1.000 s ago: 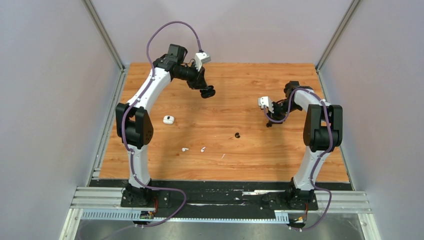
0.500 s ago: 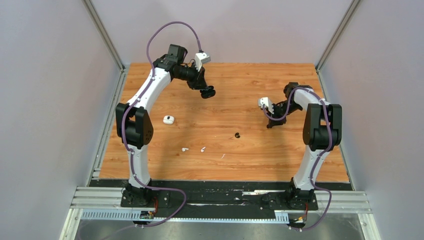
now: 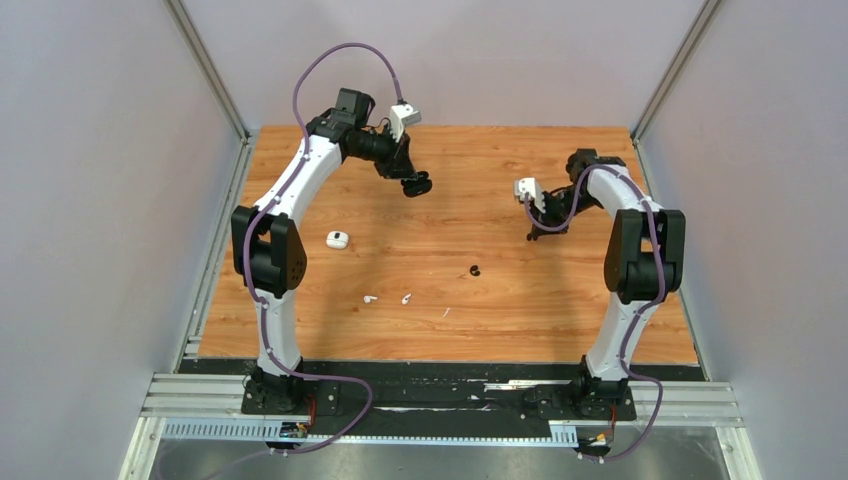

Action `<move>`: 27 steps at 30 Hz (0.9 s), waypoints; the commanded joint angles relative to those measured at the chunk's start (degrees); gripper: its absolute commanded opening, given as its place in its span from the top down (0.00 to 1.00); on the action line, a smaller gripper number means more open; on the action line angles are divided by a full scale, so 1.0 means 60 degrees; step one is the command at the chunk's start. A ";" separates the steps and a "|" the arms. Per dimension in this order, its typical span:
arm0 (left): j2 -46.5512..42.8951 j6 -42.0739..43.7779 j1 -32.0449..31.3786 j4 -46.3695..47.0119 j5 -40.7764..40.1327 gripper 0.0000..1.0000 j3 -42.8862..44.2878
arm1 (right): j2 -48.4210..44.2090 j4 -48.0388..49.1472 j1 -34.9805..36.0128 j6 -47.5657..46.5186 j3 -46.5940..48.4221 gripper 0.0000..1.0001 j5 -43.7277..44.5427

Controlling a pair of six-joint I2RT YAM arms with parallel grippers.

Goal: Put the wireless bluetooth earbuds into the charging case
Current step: Pick up the earbud from the center of the board, then place the earbud in the charging case.

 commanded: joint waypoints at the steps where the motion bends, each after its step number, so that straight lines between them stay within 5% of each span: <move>1: -0.0084 -0.0345 -0.0105 0.0321 0.0467 1.00 0.0202 | -0.1296 -0.0318 0.0865 0.0081 0.1047 1.00 -0.1419; 12: 0.0028 0.0017 -0.0553 0.0337 0.0790 1.00 0.0721 | -0.2964 0.4308 0.2760 0.2444 0.0948 1.00 -0.2616; 27: -0.1612 0.1311 -0.1087 0.1479 0.0583 1.00 -0.1630 | -0.2915 0.4535 0.4024 0.3181 0.1363 1.00 -0.2843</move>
